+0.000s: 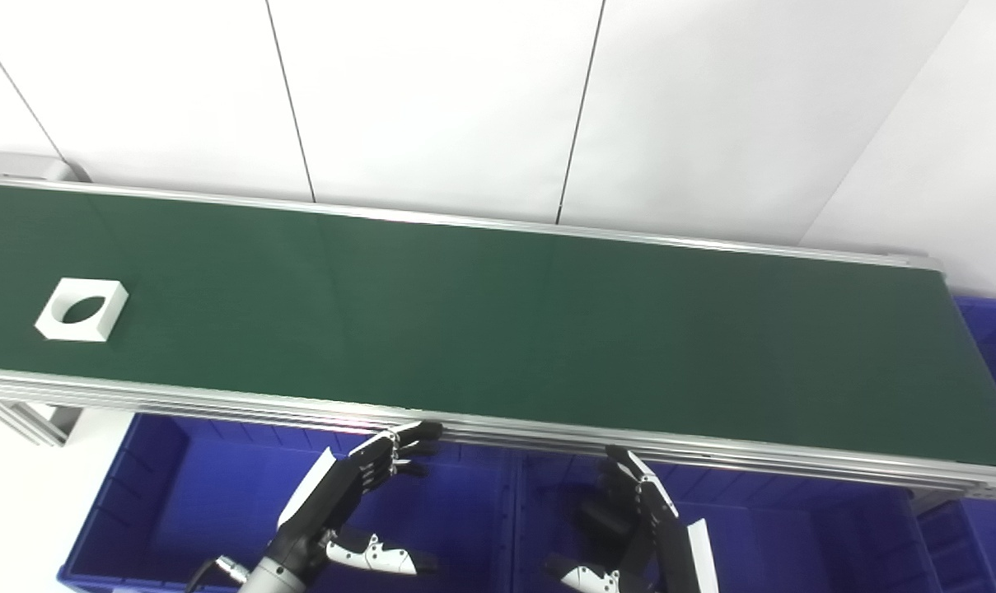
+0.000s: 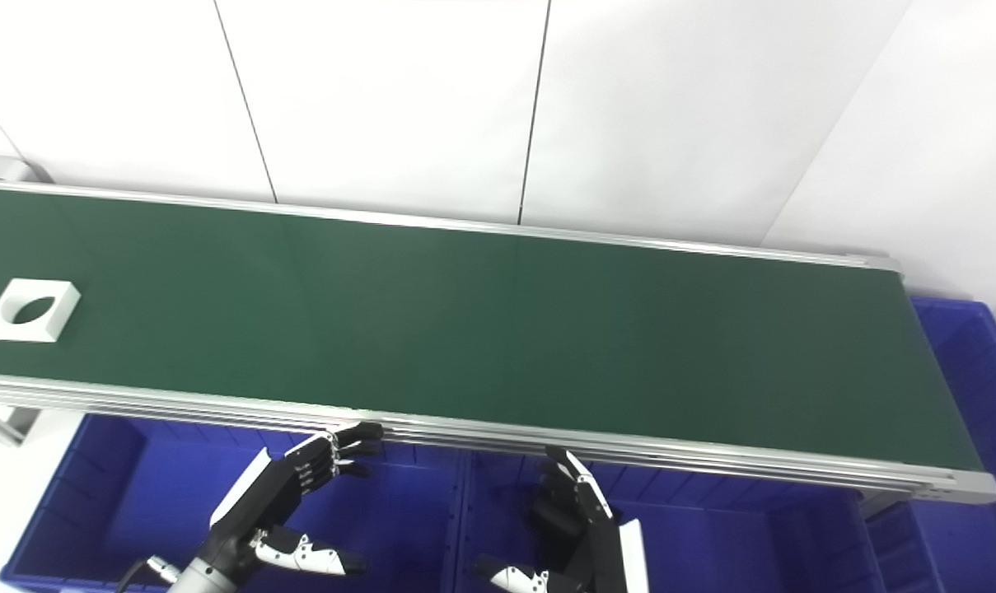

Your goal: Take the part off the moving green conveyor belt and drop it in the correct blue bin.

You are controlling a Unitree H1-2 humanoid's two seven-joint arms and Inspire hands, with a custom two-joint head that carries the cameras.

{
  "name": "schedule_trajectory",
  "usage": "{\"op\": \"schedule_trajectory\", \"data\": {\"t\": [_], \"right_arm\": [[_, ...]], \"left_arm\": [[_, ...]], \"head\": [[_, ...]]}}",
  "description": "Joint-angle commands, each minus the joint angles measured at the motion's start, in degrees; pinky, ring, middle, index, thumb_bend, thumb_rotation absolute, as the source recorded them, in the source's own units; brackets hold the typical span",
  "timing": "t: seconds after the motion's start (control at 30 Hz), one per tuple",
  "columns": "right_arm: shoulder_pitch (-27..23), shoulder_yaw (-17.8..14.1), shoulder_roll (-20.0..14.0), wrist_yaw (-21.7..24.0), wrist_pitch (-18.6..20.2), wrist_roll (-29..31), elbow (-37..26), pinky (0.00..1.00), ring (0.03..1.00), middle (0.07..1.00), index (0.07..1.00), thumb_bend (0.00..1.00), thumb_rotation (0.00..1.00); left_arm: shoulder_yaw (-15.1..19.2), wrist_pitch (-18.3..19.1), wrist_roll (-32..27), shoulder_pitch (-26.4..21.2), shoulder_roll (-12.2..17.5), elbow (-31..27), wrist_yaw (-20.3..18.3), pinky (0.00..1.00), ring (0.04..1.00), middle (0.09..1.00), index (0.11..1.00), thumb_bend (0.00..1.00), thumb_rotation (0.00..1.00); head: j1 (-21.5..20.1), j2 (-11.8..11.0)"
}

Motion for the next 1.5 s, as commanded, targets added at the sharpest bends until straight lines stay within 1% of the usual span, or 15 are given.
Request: {"op": "schedule_trajectory", "data": {"t": [0.0, 0.17, 0.47, 0.67, 0.8, 0.83, 0.87, 0.9, 0.93, 0.97, 1.0, 1.07, 1.13, 1.33, 1.47], "right_arm": [[-0.02, 0.05, 0.31, -0.72, -3.44, -0.38, -1.33, 0.75, 0.767, 0.791, 0.843, 0.81, 0.27], [0.34, -0.36, 0.86, -1.0, -3.3, -1.16, -2.03, 0.74, 0.761, 0.79, 0.842, 0.8, 0.27], [0.42, -1.7, 3.05, -1.27, -2.94, -2.19, -2.94, 0.76, 0.772, 0.802, 0.846, 0.8, 0.29], [0.03, -2.32, 3.88, -0.89, -2.45, -2.48, -3.24, 0.76, 0.783, 0.804, 0.849, 0.81, 0.3], [-0.27, -2.62, 4.13, -0.71, -2.05, -2.81, -3.37, 0.75, 0.78, 0.808, 0.849, 0.82, 0.32], [-0.33, -2.72, 4.09, -0.63, -2.08, -2.74, -3.32, 0.75, 0.78, 0.81, 0.849, 0.82, 0.32], [-0.36, -2.8, 4.06, -0.57, -2.13, -2.68, -3.28, 0.75, 0.779, 0.811, 0.849, 0.82, 0.32], [-0.5, -2.84, 3.72, -0.62, -2.59, -2.5, -2.95, 0.75, 0.778, 0.811, 0.849, 0.82, 0.32], [-0.59, -2.88, 3.43, -0.67, -2.93, -2.36, -2.68, 0.75, 0.778, 0.812, 0.849, 0.81, 0.31], [-0.5, -2.91, 2.88, -0.22, -3.16, -1.51, -2.58, 0.75, 0.788, 0.817, 0.852, 0.8, 0.3], [-0.42, -2.92, 2.45, 0.12, -3.28, -0.85, -2.52, 0.75, 0.792, 0.818, 0.854, 0.8, 0.3], [0.0, -2.95, 1.48, 0.76, -3.38, 0.98, -2.89, 0.71, 0.802, 0.822, 0.855, 0.79, 0.29], [0.06, -2.82, 0.49, 0.46, -3.47, 1.88, -2.84, 0.7, 0.807, 0.827, 0.857, 0.78, 0.3], [0.25, -2.65, -1.38, -0.07, -3.51, 4.13, -2.06, 0.81, 0.818, 0.828, 0.862, 0.76, 0.25], [-0.16, -2.04, -2.44, -0.29, -3.49, 5.36, -1.5, 0.81, 0.831, 0.841, 0.875, 0.73, 0.2]], "left_arm": [[0.33, -2.42, -0.69, -0.95, 0.39, -1.19, 0.0, 0.72, 0.809, 0.85, 0.814, 0.86, 0.16], [0.31, -2.42, -0.55, -0.97, 0.5, -1.51, 0.06, 0.73, 0.81, 0.852, 0.817, 0.86, 0.16], [1.17, -2.42, -2.04, -0.83, 0.38, -2.27, -0.73, 0.76, 0.839, 0.868, 0.827, 0.84, 0.16], [2.29, -2.42, -3.0, -1.01, -0.04, -2.21, -2.07, 0.79, 0.849, 0.872, 0.833, 0.82, 0.15], [3.26, -2.42, -3.83, -0.98, -0.51, -2.25, -2.69, 0.79, 0.848, 0.871, 0.827, 0.83, 0.15], [3.5, -2.42, -4.07, -0.87, -0.71, -2.42, -2.73, 0.79, 0.849, 0.874, 0.825, 0.83, 0.15], [3.69, -2.42, -4.19, -0.79, -0.87, -2.53, -2.8, 0.79, 0.852, 0.878, 0.825, 0.83, 0.16], [3.93, -2.42, -4.69, -0.72, -0.86, -3.21, -3.17, 0.79, 0.853, 0.879, 0.825, 0.83, 0.16], [4.11, -2.42, -5.01, -0.68, -0.87, -3.67, -3.5, 0.8, 0.864, 0.885, 0.829, 0.82, 0.17], [4.43, -2.42, -5.43, -0.67, -1.16, -3.86, -3.84, 0.79, 0.862, 0.881, 0.828, 0.83, 0.17], [4.72, -2.42, -5.67, -0.65, -1.47, -3.92, -4.14, 0.79, 0.861, 0.878, 0.827, 0.83, 0.17], [4.93, -2.42, -5.08, -0.42, -2.29, -3.36, -4.02, 0.77, 0.842, 0.865, 0.822, 0.84, 0.18], [4.82, -2.42, -3.86, -0.13, -2.94, -3.15, -3.51, 0.76, 0.83, 0.854, 0.819, 0.85, 0.17], [3.86, -2.42, -0.25, 0.07, -3.83, -2.41, -0.46, 0.7, 0.782, 0.825, 0.784, 0.91, 0.19], [2.97, -2.42, 0.47, -0.25, -3.75, -1.92, 0.89, 0.68, 0.769, 0.817, 0.777, 0.93, 0.17]], "head": [[0.07, -0.07], [-1.07, 1.03], [-6.06, 4.4], [-5.72, 5.96], [-5.39, 6.1], [-2.82, 5.85], [-2.82, 5.85], [1.24, 5.1], [2.08, 4.88], [6.96, 3.55], [7.73, 3.29], [14.26, 0.74], [16.67, -0.53], [20.69, -3.18], [21.99, -3.89]]}}
